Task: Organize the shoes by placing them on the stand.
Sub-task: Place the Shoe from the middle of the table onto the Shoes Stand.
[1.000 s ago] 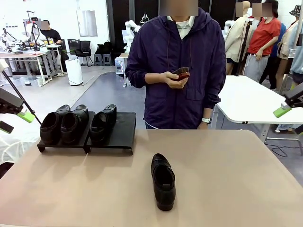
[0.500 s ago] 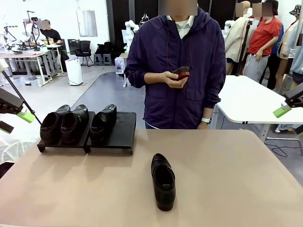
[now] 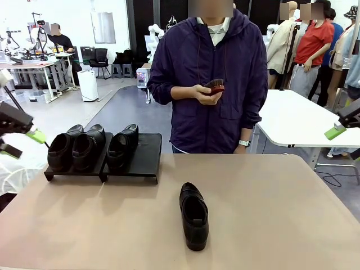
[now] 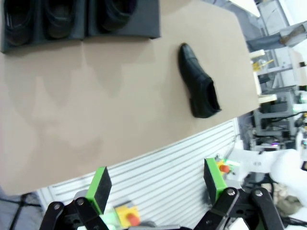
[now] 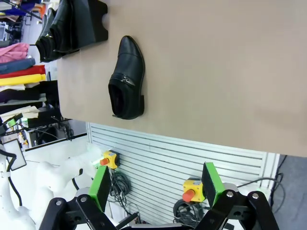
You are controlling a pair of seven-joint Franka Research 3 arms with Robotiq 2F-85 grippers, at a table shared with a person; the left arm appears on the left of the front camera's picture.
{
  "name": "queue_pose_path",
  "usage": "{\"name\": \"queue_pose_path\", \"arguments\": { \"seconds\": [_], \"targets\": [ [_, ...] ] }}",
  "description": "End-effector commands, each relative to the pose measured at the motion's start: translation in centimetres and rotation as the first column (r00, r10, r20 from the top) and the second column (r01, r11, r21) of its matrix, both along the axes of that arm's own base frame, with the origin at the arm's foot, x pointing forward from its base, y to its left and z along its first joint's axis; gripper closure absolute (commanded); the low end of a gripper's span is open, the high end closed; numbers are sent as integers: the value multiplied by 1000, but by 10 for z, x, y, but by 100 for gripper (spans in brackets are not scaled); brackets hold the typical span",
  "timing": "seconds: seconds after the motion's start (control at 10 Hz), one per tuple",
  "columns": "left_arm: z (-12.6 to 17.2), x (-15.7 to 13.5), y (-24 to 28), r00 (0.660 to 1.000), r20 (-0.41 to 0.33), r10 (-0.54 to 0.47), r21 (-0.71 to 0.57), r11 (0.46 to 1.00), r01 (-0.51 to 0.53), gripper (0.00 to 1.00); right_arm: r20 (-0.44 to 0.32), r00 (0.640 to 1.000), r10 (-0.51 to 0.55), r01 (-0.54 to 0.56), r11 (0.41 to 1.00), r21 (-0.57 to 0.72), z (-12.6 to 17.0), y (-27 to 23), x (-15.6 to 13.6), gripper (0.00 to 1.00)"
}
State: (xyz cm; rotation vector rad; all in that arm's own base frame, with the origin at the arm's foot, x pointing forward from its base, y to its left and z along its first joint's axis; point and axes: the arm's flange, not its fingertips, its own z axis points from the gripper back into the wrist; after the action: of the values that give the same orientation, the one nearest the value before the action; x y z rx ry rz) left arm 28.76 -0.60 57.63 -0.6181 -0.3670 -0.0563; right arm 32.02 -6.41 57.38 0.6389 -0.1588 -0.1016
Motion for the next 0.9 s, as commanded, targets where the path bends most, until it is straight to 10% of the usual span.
{"name": "queue_pose_path", "arguments": {
  "seconds": [0.0, 0.1, 0.4, 0.8],
  "targets": [
    [-4, -22, -86, 992, -106, 68, -48, 996, -74, 0, -5, 1000, 4, -4, 1000, 7, 5, 1, 1, 0],
    [-12, -27, -138, 932, -214, 291, -20, 953, -302, 0, -5, 1000, 4, -4, 1000, 7, 5, 1, 1, 0],
    [-76, -30, -271, 927, -267, 261, 200, 957, -212, 0, -5, 1000, 4, -4, 1000, 7, 5, 1, 1, 0],
    [-139, 0, -364, 945, -62, 321, 377, 884, -275, 0, -5, 1000, 4, -4, 1000, 7, 5, 1, 1, 0]
  ]
}}
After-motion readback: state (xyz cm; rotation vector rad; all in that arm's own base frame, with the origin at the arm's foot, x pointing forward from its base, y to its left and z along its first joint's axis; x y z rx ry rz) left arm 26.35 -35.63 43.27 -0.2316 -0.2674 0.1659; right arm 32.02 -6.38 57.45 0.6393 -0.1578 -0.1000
